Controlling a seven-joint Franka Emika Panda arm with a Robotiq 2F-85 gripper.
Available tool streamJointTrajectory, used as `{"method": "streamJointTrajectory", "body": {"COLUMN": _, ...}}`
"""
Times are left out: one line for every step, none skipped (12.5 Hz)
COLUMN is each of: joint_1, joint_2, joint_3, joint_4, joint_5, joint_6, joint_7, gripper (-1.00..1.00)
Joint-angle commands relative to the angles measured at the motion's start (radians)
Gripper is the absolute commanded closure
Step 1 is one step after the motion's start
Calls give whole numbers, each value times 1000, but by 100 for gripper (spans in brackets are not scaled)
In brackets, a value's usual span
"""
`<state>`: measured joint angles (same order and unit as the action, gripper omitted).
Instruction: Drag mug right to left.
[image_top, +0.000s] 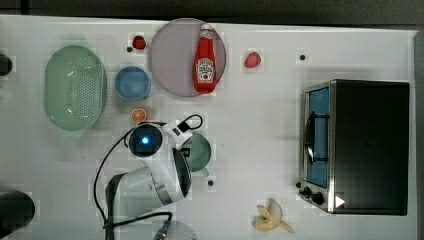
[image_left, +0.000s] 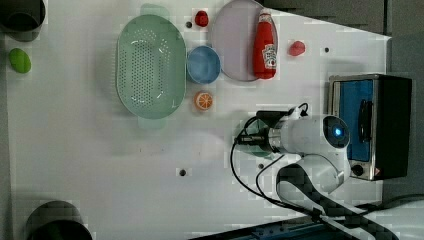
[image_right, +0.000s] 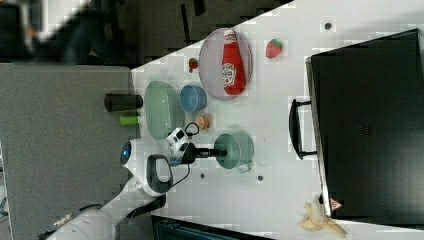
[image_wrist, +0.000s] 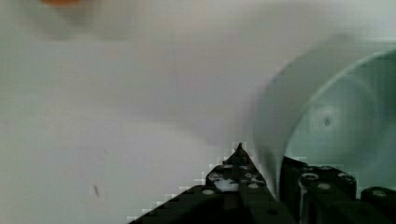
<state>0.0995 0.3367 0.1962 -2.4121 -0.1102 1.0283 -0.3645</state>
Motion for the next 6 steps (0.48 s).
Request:
{"method": "streamJointTrajectory", "body": {"joint_1": 66, "joint_2": 16, "joint_3": 19, "joint_4": 55, "joint_5": -7, "joint_6": -12, "joint_7": 159, "gripper": 65}}
{"method": "streamJointTrajectory", "body": {"joint_1": 81, "joint_2": 24, "joint_3": 24, "joint_4": 70, "joint_5": -7, "joint_6": -11, "joint_7": 175, "gripper": 65}}
{"method": "streamJointTrajectory", "body": {"joint_1": 97, "joint_2": 34, "joint_3": 29, "joint_4": 86, "joint_5": -7, "joint_6": -12, "joint_7": 185, "gripper": 65}}
{"method": "streamJointTrajectory", "body": {"joint_1": 113, "joint_2": 46, "joint_3": 34, "joint_4": 103, "joint_5": -7, "joint_6": -12, "joint_7": 197, "gripper": 65}}
{"method": "streamJointTrajectory", "body": {"joint_1": 129, "joint_2": 59, "joint_3": 35, "joint_4": 121, "joint_5": -7, "joint_6": -11, "joint_7": 216, "gripper": 65}}
{"method": "streamJointTrajectory", "body": {"joint_1": 145, "joint_2": 69, "joint_3": 35, "joint_4": 139, "joint_5": -7, "joint_6": -13, "joint_7": 231, "gripper": 65}}
